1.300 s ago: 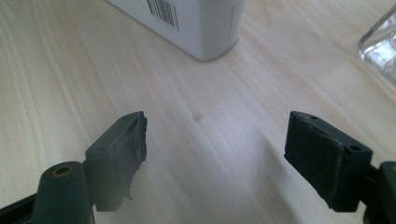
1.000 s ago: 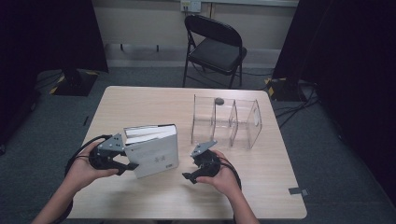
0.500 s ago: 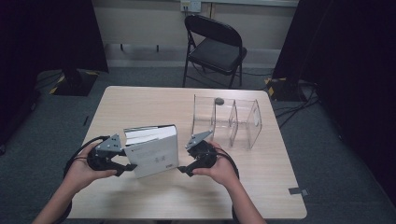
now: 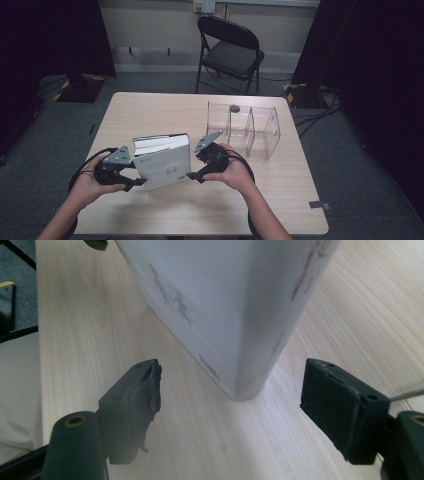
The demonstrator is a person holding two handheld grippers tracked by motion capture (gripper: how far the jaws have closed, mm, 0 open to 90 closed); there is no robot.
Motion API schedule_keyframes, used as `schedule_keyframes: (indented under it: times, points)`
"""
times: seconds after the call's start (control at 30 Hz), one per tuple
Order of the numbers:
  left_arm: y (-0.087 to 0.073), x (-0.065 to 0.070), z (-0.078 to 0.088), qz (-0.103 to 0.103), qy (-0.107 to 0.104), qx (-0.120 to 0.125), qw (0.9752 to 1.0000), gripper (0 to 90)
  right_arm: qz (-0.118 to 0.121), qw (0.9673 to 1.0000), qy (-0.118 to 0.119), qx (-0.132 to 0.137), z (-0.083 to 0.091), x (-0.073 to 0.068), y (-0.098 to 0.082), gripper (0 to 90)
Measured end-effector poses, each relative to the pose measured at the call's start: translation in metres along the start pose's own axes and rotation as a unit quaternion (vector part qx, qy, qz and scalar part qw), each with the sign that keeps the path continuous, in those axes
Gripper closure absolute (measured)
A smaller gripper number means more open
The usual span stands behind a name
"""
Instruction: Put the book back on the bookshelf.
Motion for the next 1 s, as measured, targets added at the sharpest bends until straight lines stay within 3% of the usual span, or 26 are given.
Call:
schedule_keyframes:
  times: [0.7, 1.0]
  points:
    - [-0.011, 0.001, -0.005, 0.010, 0.006, 0.000, 0.9999, 34.6, 0.006, 0.9997, 0.023, -0.004, 0.002, -0.004, 0.027, 23.5]
    - [-0.019, 0.003, -0.008, 0.014, 0.005, -0.005, 0.9999, 33.1, 0.019, 0.9996, 0.020, -0.005, 0.003, 0.000, 0.040, 23.0]
Point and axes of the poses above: each handheld gripper's, and its own axes: z roughly backward along the jaws, y roughly out of its top, x roughly to its right, the point moved 10 cm from there along -z, roughly forward along the jaws, and after that the axes turned 14 degrees about x, right-handed, at the moved point
